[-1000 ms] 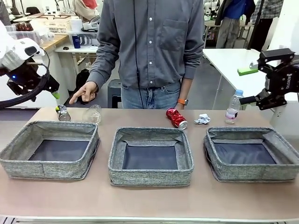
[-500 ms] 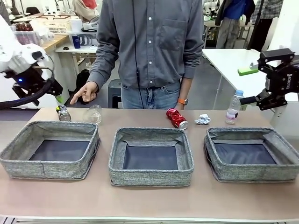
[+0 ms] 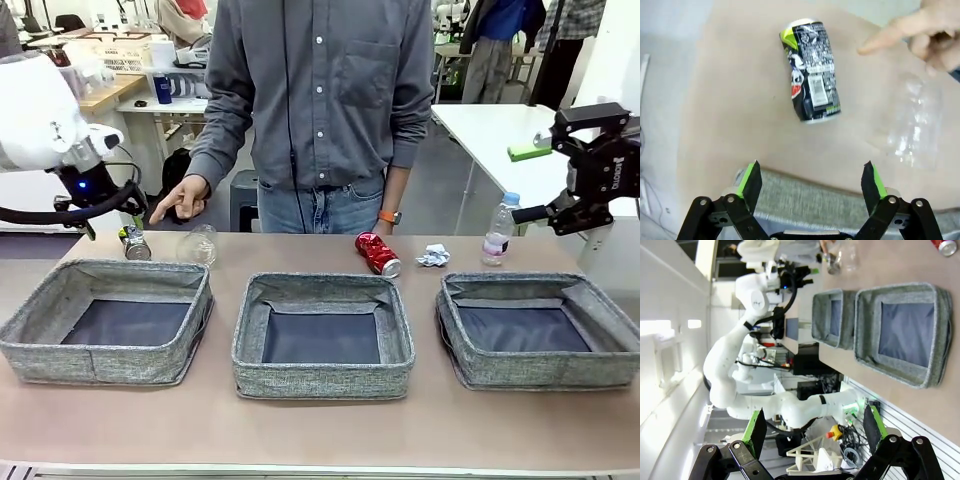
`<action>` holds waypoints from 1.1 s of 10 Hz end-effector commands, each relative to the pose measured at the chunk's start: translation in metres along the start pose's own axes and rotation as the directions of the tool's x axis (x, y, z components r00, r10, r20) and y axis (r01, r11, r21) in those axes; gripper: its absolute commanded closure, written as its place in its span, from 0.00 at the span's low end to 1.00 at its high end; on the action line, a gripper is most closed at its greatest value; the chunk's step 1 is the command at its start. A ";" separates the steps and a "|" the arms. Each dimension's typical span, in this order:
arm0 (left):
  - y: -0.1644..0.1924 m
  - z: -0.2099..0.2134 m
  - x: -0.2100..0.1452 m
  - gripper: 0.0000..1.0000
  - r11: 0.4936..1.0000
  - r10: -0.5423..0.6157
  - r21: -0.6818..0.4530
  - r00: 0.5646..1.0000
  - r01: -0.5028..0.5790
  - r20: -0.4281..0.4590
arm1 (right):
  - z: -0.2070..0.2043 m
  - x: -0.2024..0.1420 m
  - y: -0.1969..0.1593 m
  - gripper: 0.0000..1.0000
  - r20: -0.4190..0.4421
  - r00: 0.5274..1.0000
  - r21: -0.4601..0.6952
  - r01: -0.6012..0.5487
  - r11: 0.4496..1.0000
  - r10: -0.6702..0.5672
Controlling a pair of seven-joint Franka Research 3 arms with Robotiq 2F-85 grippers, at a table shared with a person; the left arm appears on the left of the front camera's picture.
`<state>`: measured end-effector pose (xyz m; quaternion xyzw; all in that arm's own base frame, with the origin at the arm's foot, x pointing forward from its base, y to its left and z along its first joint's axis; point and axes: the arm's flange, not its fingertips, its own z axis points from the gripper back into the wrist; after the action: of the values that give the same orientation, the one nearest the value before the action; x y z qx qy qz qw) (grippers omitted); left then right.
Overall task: Sort the waste into the appropriate baskets.
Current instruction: Pick up the waste item pointed out by the person.
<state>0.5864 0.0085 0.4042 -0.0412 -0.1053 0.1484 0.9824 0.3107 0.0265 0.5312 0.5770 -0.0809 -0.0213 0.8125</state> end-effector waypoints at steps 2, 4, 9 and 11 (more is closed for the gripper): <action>-0.003 -0.025 0.023 0.00 0.999 0.042 0.022 0.998 -0.043 0.054 | -0.001 0.002 0.005 0.00 0.001 1.000 0.019 0.002 1.000 -0.002; 0.004 -0.053 0.035 0.00 0.995 0.075 0.056 0.995 -0.079 0.068 | -0.001 0.002 0.005 0.00 0.001 1.000 0.019 0.002 1.000 -0.002; 0.011 -0.091 0.048 0.00 0.989 0.140 0.030 0.981 -0.145 0.132 | -0.001 0.002 0.005 0.00 0.001 1.000 0.019 0.002 1.000 -0.002; 0.011 -0.101 0.049 0.00 0.990 0.139 0.014 0.984 -0.141 0.114 | -0.001 0.002 0.005 0.00 0.001 1.000 0.019 0.002 1.000 -0.002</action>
<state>0.6471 0.0315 0.3155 -0.0295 -0.1547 0.2084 0.9653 0.3106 0.0265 0.5316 0.5772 -0.0805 -0.0206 0.8123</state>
